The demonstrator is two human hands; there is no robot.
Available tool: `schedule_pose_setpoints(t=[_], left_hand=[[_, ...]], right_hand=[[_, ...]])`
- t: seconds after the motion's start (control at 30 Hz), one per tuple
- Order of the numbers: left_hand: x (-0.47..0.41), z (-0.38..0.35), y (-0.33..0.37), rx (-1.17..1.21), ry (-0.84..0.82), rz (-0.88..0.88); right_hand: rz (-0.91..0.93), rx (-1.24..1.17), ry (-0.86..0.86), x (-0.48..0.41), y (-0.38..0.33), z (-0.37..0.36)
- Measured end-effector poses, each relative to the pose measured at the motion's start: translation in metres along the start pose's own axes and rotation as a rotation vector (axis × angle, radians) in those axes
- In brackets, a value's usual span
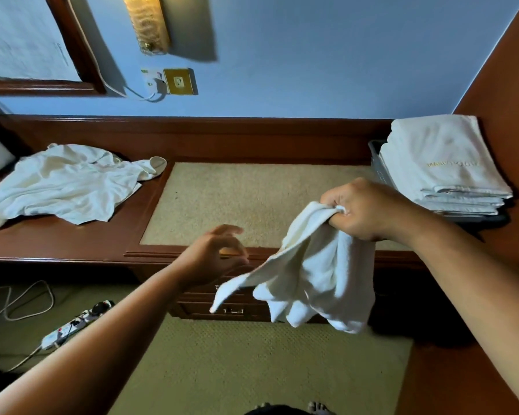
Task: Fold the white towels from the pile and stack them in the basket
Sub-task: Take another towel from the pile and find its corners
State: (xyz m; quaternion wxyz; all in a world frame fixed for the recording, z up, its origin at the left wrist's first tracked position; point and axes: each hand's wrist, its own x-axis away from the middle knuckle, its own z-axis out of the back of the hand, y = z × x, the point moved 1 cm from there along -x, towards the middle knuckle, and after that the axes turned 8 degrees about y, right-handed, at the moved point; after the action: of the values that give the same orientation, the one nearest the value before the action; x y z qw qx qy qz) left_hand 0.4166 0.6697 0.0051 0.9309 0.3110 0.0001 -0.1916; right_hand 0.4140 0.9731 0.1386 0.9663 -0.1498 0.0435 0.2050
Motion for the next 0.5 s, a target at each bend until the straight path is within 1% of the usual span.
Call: schedule_pose_setpoints(t=[0.1,0.17,0.23,0.3,0.43,0.5], left_hand=[[0.000,-0.022,0.047,0.248,0.090,-0.037],[0.004,-0.033,0.071,0.410,0.192,-0.056],[0.007,-0.041,0.087,0.477,0.313,-0.087],[0.007,-0.050,0.095,0.450,0.404,-0.098],[0.005,-0.063,0.087,0.268,0.477,-0.037],[0.004,-0.067,0.077,0.137,0.497,-0.098]], right_hand=[[0.002,0.065,-0.012,-0.001,-0.014,0.004],[-0.001,0.082,-0.022,-0.002,-0.021,0.008],[-0.002,0.080,-0.027,-0.002,-0.026,0.012],[-0.006,0.092,-0.026,-0.002,-0.030,0.015],[-0.010,0.153,-0.006,-0.003,-0.031,0.017],[-0.015,0.156,-0.009,-0.004,-0.029,0.017]])
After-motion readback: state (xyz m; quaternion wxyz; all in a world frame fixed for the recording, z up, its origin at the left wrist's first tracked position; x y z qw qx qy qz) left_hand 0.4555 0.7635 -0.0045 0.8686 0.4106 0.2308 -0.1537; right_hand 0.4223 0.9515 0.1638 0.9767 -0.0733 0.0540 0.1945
